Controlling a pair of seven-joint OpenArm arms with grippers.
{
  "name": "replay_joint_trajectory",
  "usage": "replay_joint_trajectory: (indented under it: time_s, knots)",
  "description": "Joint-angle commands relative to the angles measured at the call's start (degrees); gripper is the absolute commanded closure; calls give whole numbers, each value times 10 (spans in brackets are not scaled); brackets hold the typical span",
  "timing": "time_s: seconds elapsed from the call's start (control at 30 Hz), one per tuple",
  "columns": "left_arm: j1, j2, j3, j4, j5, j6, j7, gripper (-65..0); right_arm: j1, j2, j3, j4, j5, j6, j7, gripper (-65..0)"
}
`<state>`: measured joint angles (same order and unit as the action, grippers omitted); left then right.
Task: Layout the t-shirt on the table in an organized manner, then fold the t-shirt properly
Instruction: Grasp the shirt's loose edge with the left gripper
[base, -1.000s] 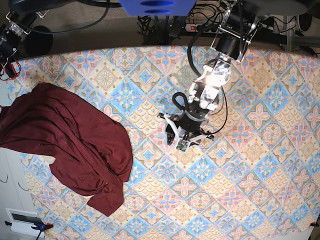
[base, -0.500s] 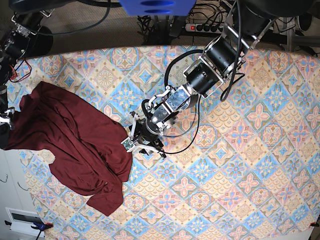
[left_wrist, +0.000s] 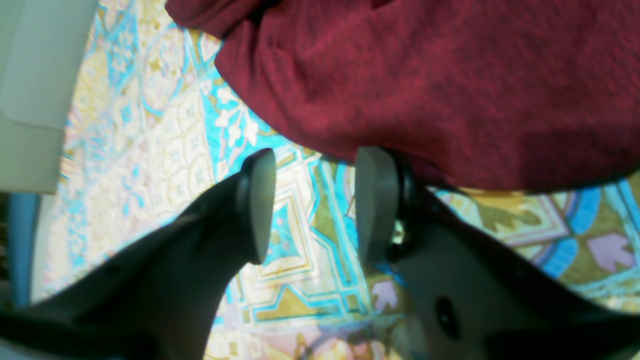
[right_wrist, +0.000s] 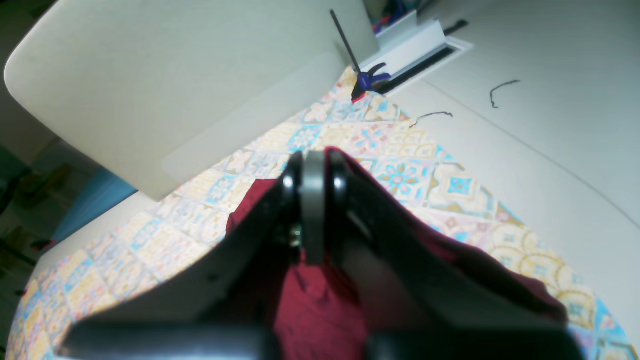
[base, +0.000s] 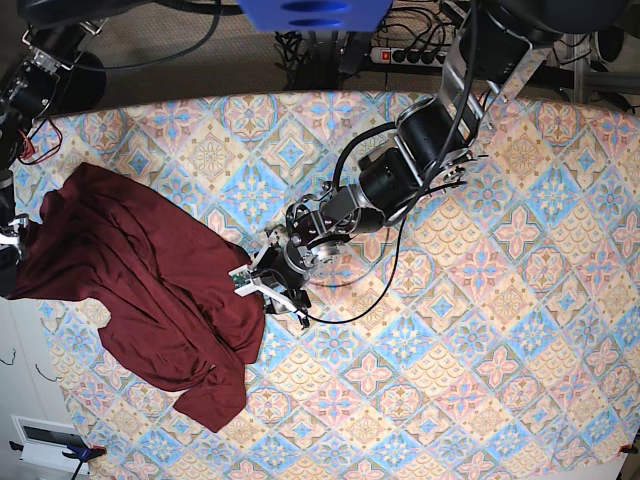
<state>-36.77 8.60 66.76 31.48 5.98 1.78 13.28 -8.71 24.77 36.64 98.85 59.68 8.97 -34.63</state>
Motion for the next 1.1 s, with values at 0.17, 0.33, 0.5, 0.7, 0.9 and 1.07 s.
replay_joint_trajectory:
  time_s: [0.17, 0.33, 0.5, 0.7, 0.9, 1.07]
  knots:
    - [-4, 4, 21, 2, -6, -17, 16, 0, 7, 13, 5, 4, 8, 6, 14, -7]
    - [12, -14, 22, 72, -2, -17, 37, 0, 7, 13, 5, 4, 8, 6, 14, -7]
    - [54, -108, 23, 242, -2, -19, 114, 0, 4, 11, 4, 3, 8, 6, 14, -7]
    - [67, -130, 19, 281, -5, -48, 117, 0, 4, 0, 4, 3, 8, 6, 14, -7]
    - [53, -75, -15, 235, 0, -48, 116, -216, 5, 0, 4, 3, 8, 6, 14, -7]
    - [34, -35, -14, 181, 0, -50, 115, -498, 4, 0, 4, 3, 8, 6, 14, -7]
